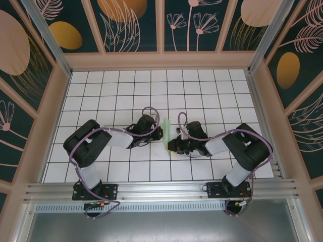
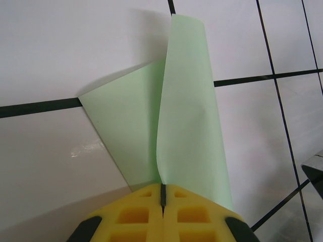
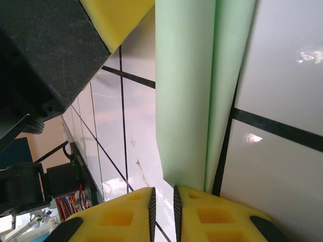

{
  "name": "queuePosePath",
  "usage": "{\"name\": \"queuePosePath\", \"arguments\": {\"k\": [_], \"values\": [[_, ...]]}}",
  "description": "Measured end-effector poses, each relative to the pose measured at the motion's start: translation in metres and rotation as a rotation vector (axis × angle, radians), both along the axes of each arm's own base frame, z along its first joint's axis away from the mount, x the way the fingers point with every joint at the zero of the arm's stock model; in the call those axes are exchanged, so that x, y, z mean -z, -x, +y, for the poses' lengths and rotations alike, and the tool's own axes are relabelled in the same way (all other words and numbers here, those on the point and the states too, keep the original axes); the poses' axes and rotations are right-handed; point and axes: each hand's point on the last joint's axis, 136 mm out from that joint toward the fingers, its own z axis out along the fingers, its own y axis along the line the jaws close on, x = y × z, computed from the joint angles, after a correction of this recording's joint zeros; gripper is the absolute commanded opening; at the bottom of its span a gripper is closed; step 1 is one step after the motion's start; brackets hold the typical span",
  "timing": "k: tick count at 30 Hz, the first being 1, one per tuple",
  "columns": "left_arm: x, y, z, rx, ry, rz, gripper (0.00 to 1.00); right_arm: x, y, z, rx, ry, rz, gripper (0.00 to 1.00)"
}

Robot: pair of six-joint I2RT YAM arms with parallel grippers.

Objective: Fold a paper plane with a square sheet of paper (fold left side to right side)
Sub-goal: Fold the wing for the fifth time at the center of the table.

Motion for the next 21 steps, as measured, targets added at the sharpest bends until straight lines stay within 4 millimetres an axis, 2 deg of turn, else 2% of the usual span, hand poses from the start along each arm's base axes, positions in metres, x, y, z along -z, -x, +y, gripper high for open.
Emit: {"name": "queuePosePath", "arguments": {"k": [21], "values": [[0.0004,-0.0046,0.0021,-0.004,-0.031,0.015,0.0,0.0069,0.0024,0.0011,-0.036,0.129,0.003,0.22]]}}
